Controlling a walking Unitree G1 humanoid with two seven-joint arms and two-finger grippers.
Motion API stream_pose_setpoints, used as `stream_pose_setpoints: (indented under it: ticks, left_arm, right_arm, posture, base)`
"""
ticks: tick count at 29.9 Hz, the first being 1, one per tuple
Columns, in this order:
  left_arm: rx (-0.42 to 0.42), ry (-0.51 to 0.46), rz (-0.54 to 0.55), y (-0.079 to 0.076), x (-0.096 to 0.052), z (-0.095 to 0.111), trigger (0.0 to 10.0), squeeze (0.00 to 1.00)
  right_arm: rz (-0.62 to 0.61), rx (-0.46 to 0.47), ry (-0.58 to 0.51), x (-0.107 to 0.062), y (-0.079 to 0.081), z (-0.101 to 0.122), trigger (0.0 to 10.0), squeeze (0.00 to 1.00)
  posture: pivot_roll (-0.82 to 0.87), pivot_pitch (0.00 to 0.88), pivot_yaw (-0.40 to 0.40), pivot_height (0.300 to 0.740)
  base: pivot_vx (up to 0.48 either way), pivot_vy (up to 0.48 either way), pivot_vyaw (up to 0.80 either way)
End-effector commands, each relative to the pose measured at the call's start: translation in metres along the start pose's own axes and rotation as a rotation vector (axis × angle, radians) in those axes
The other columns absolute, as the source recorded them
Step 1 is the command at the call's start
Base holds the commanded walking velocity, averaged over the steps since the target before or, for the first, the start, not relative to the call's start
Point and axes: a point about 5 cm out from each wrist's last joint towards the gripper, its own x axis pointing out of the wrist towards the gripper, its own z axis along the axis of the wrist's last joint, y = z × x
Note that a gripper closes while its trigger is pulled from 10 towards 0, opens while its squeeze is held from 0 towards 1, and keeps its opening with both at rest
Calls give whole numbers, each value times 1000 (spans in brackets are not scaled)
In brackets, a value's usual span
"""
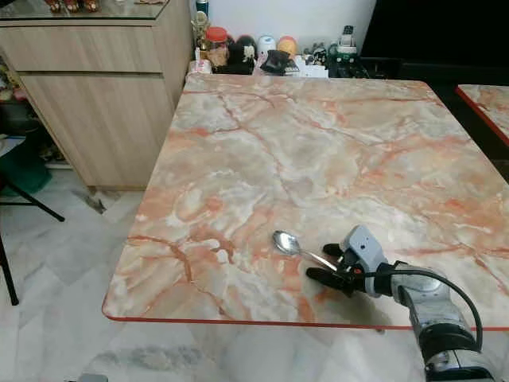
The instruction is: Setting the table
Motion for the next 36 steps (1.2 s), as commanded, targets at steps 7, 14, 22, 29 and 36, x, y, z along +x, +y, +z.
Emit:
stream_pose_setpoints:
  ticks: [7, 14, 22, 29, 36]
  left_arm:
    - [-7, 44, 9, 4, -4, -13, 10000, 0]
    - [-6, 44, 9, 5, -4, -13, 10000, 0]
    - [-7, 45, 11, 5, -4, -13, 10000, 0]
    - [-9, 48, 8, 5, -4, -14, 10000, 0]
    - [-9, 48, 6, 4, -4, -14, 10000, 0]
  right_arm:
    - [-32, -10, -28, 3, -4, 7, 10000, 0]
    - [-15, -12, -56, 5, -2, 10, 10000, 0]
    - [2, -12, -87, 6, -1, 14, 10000, 0]
    - [55, -11, -72, 9, 4, 12, 10000, 0]
    - [70, -8, -1, 9, 7, 1, 10000, 0]
  posture:
    - [56, 181, -5, 740]
    - [59, 181, -4, 740]
    - [60, 182, -4, 740]
    - [62, 183, -6, 740]
    - [60, 183, -6, 740]
  base:
    - [0, 0, 0]
    - [0, 0, 0]
    - [0, 0, 0]
    - [0, 0, 0]
    - [0, 0, 0]
